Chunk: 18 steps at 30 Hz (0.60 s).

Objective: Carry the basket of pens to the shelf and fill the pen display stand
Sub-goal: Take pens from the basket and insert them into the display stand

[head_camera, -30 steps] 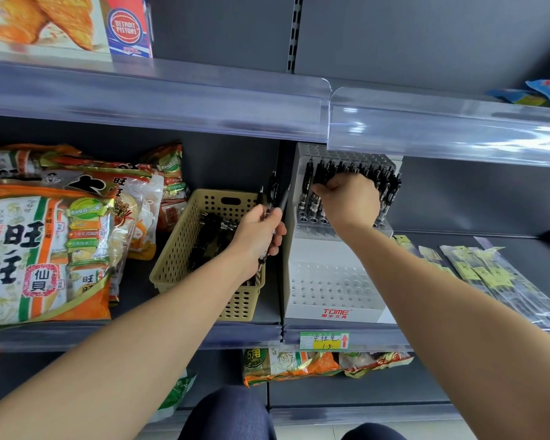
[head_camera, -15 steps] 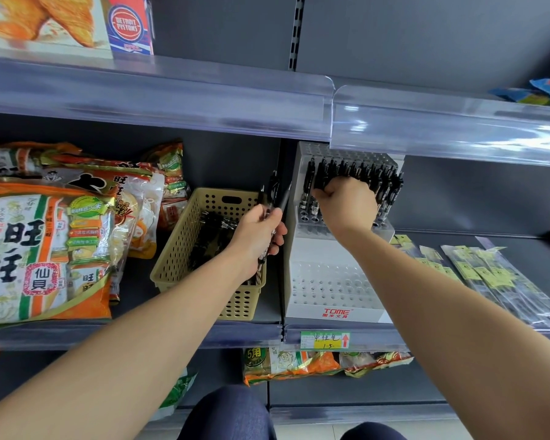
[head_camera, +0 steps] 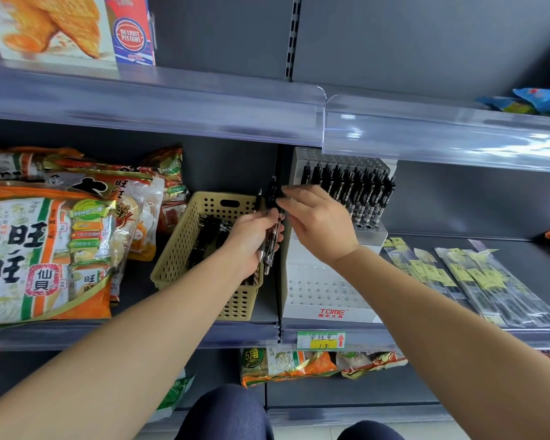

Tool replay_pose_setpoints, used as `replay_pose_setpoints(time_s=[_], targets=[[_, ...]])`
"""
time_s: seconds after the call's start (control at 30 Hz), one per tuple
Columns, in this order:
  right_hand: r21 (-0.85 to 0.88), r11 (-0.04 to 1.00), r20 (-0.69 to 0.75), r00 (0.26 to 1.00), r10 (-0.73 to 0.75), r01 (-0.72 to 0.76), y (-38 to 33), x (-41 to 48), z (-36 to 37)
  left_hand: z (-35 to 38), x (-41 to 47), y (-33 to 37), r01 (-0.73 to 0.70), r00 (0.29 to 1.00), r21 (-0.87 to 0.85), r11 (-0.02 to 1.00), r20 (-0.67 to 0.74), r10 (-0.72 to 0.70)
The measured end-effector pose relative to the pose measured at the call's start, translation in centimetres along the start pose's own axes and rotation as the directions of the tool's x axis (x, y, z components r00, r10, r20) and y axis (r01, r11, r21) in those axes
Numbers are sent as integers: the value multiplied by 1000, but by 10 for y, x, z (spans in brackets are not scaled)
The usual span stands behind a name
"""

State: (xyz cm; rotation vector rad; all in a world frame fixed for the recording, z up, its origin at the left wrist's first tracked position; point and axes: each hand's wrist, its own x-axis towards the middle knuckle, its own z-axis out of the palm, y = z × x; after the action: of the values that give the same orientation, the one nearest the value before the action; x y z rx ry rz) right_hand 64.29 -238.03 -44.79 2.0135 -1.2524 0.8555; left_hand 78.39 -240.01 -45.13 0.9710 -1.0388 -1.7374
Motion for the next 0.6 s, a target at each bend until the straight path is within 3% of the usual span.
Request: replay_pose_setpoints(time_s=[0.23,0.4,0.53,0.6], targets=[[10,996,112,989,-92,91,4,-2,-2,-1,-5,0,18,1000,-37,999,26,-17],[16,994,132,985,-108,107,5,1,-5,-4,-1,-3,61,998,53,997,-7,-61],[26,999,98,994,-44,41,2,0,-5,-4,2,-2,102,993,-40,994,59,-100],[75,996,67,997,48,-53,0,0,-6,-2,1,0,75,996,-9,997,54,-75]])
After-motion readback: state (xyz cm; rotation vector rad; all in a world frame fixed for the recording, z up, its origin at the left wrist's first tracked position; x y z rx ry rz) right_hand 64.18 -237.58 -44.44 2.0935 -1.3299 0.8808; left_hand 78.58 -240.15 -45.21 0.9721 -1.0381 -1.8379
